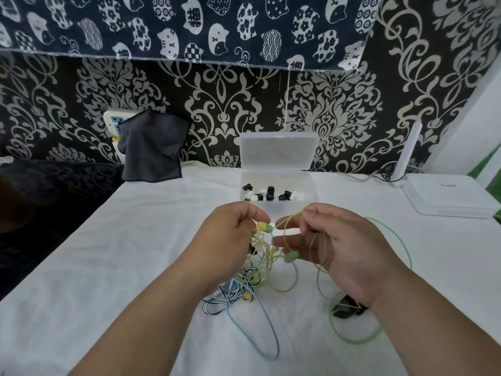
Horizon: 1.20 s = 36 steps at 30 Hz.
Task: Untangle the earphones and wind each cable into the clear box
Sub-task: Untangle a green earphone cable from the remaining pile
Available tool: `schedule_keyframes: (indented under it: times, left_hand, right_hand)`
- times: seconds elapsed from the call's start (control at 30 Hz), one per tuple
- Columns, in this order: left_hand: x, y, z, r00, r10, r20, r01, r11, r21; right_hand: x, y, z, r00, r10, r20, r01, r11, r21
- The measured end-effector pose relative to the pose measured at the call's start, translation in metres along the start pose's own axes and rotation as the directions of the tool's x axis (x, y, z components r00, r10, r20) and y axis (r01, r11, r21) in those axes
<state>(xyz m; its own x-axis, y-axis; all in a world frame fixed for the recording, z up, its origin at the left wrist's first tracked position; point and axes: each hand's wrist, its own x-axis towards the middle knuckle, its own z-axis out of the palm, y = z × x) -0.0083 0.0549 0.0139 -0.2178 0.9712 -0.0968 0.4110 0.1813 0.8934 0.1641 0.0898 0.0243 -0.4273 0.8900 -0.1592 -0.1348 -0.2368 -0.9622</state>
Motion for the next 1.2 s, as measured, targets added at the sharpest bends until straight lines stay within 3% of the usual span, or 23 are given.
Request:
schedule_keyframes:
  times: [0.27, 0.43, 0.57, 0.77, 1.03, 1.2]
  left_hand:
    - [-0.002, 0.000, 0.000, 1.000, 0.020, 0.012, -0.021, 0.999, 0.025]
    - [-0.003, 0.003, -0.001, 0.998, 0.061, 0.028, -0.061, 0.998, 0.001]
    - [-0.002, 0.002, 0.001, 0.996, 0.082, 0.045, -0.081, 0.996, -0.037]
    - [0.000, -0.001, 0.000, 0.995, 0.095, 0.002, -0.095, 0.993, -0.074]
    - [0.001, -0.003, -0.010, 0.979, 0.191, 0.064, -0.193, 0.981, 0.020]
    - [0.004, -0.007, -0.019, 0.986, 0.157, -0.052, -0.155, 0.987, 0.048]
  right_hand:
    - [0.000, 0.001, -0.001, 0.997, 0.078, -0.005, -0.079, 0.997, -0.026]
    - [0.001, 0.001, -0.005, 0.994, 0.111, -0.014, -0.110, 0.992, 0.067]
    - [0.002, -0.002, -0.006, 0.998, 0.053, 0.030, -0.057, 0.987, 0.150]
    - [0.002, -0.004, -0.007, 0.999, -0.027, 0.032, 0.023, 0.992, 0.123]
    - [0.003, -0.013, -0.016, 0.981, -0.173, -0.088, 0.179, 0.981, 0.067]
    - [0.001, -0.025, -0.023, 0.956, -0.236, -0.175, 0.247, 0.968, 0.039]
